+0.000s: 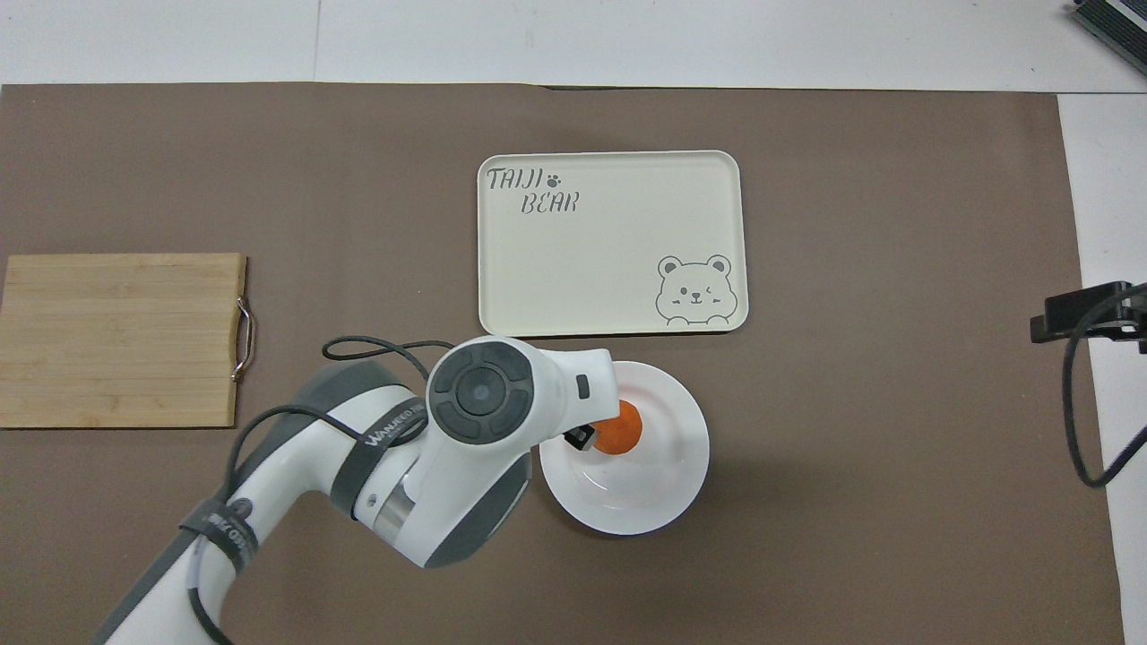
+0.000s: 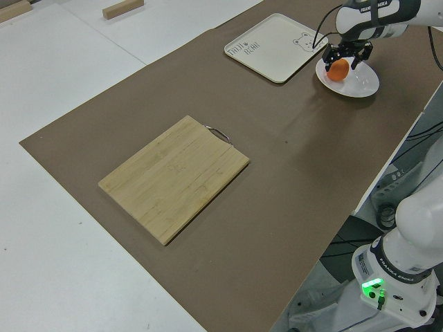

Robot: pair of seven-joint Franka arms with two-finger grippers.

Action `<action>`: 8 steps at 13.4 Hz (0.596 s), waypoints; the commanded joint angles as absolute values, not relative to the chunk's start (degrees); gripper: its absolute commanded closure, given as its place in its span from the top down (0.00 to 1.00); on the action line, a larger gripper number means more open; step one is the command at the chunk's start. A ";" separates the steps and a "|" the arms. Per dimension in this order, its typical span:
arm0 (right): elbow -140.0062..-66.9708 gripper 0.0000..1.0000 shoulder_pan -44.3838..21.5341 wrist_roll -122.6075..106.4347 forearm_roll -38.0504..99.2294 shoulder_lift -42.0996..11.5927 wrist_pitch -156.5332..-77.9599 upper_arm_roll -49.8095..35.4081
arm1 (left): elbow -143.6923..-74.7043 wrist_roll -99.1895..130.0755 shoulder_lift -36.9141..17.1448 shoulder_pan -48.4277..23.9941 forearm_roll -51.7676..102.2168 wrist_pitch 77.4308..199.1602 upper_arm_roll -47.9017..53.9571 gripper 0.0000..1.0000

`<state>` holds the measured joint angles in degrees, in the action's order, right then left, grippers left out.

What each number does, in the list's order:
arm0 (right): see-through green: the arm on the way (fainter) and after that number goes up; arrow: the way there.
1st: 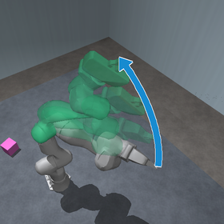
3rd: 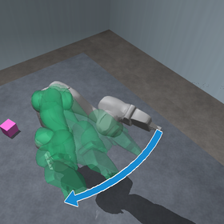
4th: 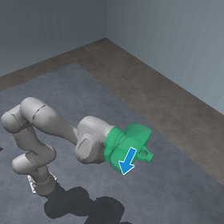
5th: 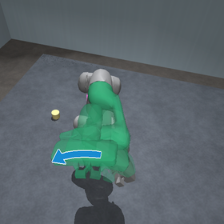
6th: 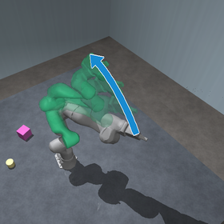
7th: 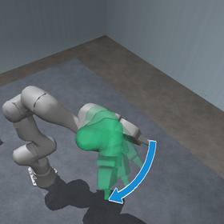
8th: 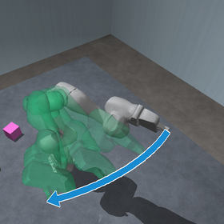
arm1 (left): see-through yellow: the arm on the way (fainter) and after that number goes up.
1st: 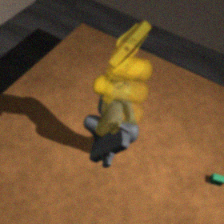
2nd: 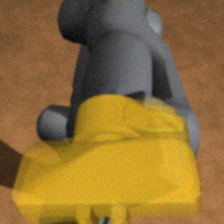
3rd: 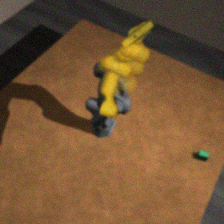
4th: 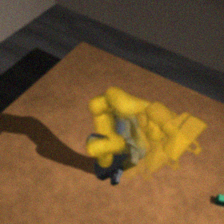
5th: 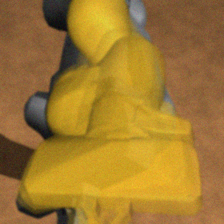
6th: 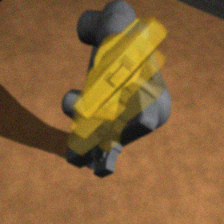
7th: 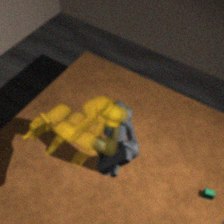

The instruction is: Place orange and plate with both arms

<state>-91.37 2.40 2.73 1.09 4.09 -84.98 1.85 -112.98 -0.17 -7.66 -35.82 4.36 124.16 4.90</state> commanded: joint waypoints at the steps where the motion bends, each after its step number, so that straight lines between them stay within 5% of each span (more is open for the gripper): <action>1: -92.02 1.00 2.46 1.67 0.79 4.83 -84.90 1.67 | -110.14 -1.13 -5.54 -30.17 4.22 116.48 5.27 1.00; 8: -92.02 1.00 2.55 1.67 0.79 4.83 -84.90 1.76 | -101.71 -11.16 -2.81 -13.73 4.75 105.24 5.01 1.00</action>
